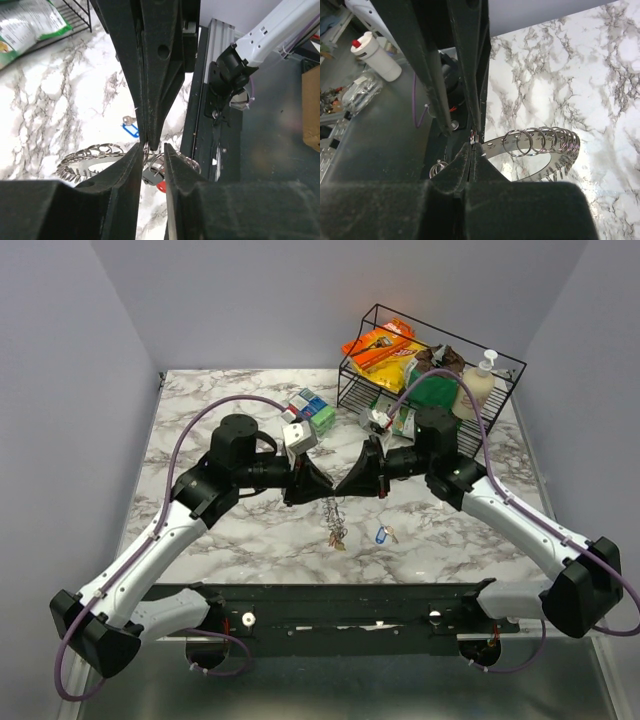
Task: Put the keys on the keyring
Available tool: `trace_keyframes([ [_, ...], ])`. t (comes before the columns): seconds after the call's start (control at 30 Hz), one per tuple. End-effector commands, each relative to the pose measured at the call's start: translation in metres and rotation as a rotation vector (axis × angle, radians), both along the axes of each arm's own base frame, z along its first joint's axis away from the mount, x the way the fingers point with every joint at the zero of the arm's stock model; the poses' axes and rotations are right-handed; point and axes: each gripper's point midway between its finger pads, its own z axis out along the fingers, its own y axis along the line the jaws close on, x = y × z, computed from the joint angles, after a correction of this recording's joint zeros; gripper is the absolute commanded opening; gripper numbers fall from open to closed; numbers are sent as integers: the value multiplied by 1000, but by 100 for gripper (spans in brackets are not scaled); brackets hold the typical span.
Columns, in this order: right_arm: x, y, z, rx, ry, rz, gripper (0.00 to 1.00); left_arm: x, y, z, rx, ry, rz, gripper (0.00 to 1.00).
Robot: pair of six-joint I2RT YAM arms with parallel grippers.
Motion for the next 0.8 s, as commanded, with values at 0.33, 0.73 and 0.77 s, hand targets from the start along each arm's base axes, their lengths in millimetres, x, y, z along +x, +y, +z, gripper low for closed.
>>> trace_keyframes([
  [0.33,7,-9,48,176,-107,-195,0,25,19,60,-177,-160,279,87],
  [0.73,-2,-15,67,320,-186,-208,1,-1,17,71,-333,-197,184,89],
  [0.77,-3,-16,68,329,-195,-207,0,-2,16,70,-337,-198,170,86],
])
